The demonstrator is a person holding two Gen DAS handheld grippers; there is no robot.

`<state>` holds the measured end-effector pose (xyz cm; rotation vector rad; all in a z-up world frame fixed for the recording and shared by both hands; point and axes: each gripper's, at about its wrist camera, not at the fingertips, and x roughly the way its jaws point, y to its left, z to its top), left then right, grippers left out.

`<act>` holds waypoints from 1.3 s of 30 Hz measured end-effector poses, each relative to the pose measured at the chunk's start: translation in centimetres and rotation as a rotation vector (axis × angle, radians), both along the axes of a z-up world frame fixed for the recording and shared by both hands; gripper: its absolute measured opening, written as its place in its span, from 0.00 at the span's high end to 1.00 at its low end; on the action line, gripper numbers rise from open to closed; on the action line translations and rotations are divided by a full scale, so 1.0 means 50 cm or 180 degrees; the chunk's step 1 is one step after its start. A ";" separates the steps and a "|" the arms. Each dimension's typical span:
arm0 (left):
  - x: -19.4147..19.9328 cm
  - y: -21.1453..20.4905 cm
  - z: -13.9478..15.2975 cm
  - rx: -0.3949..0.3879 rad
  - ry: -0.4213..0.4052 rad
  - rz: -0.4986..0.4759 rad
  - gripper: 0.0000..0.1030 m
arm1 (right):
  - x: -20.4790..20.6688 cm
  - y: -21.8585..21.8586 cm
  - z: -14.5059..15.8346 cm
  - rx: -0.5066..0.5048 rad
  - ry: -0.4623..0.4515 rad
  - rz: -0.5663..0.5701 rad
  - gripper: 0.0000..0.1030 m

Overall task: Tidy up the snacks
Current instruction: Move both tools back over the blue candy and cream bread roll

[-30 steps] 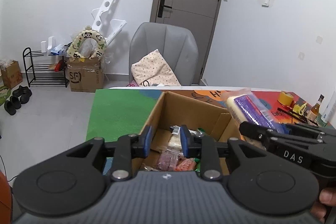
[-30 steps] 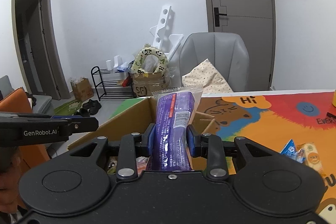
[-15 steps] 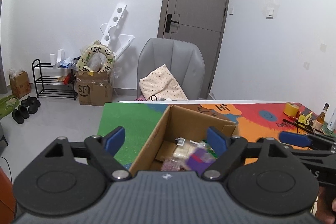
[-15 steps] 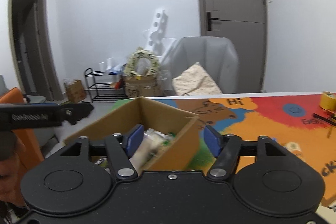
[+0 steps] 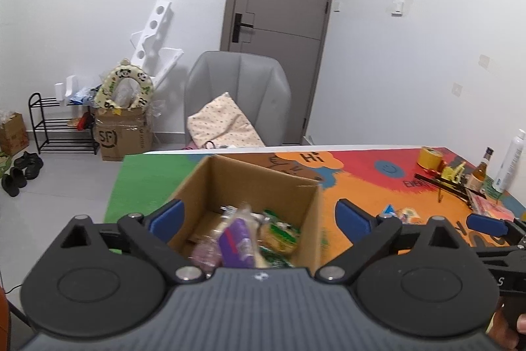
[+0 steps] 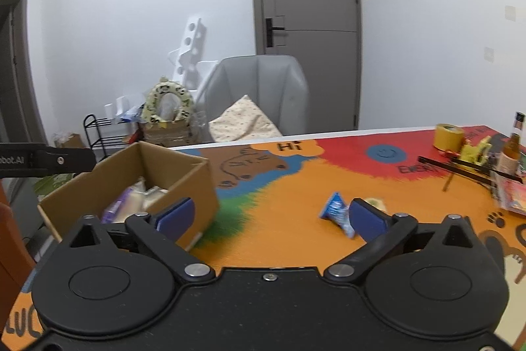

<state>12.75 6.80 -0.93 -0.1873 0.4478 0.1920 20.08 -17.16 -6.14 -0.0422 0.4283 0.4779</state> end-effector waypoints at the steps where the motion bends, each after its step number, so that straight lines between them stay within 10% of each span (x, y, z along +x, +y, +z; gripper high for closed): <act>1: 0.003 -0.009 0.001 -0.0003 0.0000 -0.0019 0.04 | 0.003 -0.010 -0.002 0.0010 0.0011 -0.0025 0.00; 39: 0.221 -0.283 -0.080 -0.0158 0.0269 -0.0528 0.05 | 0.130 -0.227 -0.115 0.0363 0.0161 -0.0407 0.12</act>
